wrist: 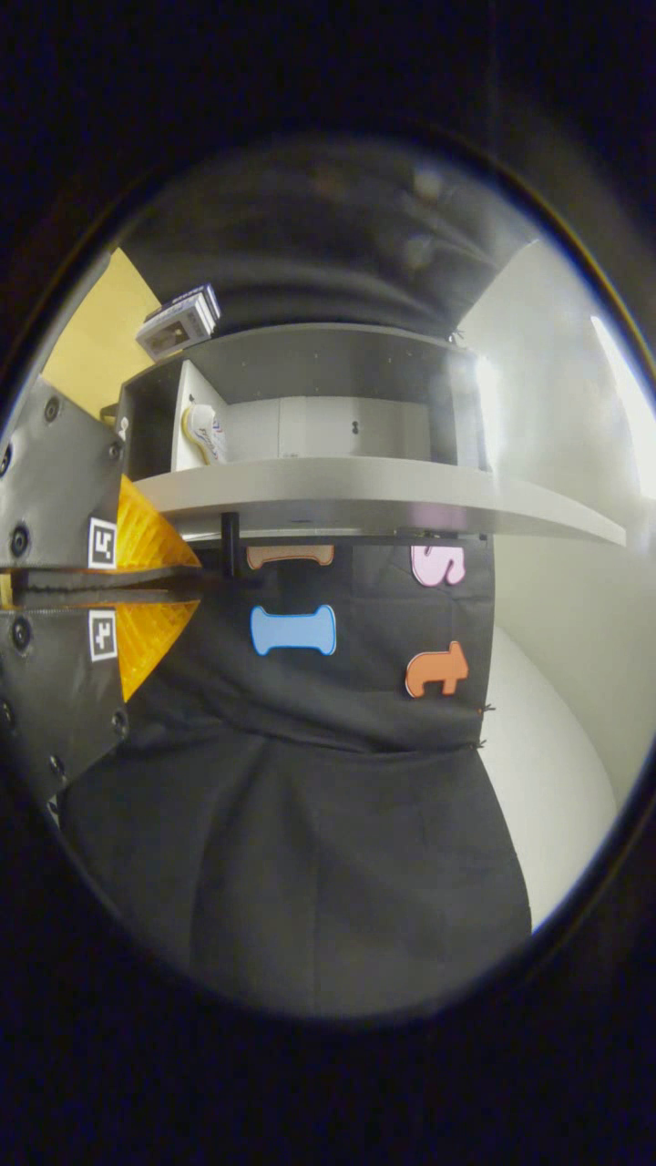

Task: Open the shoe cabinet door, grab the shoes and put them into the shoe cabinet, then close the shoe cabinet door.

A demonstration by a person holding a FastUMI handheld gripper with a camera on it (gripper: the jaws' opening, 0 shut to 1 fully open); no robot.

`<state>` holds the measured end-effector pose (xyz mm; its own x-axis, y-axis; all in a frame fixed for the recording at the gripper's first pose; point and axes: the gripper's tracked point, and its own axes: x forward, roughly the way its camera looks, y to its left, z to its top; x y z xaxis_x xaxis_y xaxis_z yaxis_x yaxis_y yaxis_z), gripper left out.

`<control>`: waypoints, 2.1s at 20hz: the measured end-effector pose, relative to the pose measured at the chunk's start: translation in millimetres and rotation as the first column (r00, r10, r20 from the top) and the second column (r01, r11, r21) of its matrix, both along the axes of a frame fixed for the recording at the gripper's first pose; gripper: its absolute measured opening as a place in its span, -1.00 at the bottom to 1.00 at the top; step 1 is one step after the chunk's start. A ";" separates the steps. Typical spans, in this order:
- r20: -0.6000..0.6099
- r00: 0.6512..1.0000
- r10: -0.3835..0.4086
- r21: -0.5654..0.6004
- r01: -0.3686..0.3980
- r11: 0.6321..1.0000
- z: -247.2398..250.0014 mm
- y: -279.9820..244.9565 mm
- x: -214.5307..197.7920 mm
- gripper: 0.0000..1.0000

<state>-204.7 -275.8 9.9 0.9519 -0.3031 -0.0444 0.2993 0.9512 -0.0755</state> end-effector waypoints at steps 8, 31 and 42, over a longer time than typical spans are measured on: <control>-0.040 0.989 0.143 -0.039 -0.145 0.989 -12.3 -14.2 -11.5 -0.95; -0.134 0.921 0.365 0.042 -0.363 0.931 -167.6 138.1 -4.4 -0.91; -0.446 0.842 0.302 0.179 -0.247 0.952 -373.2 138.9 43.7 -0.68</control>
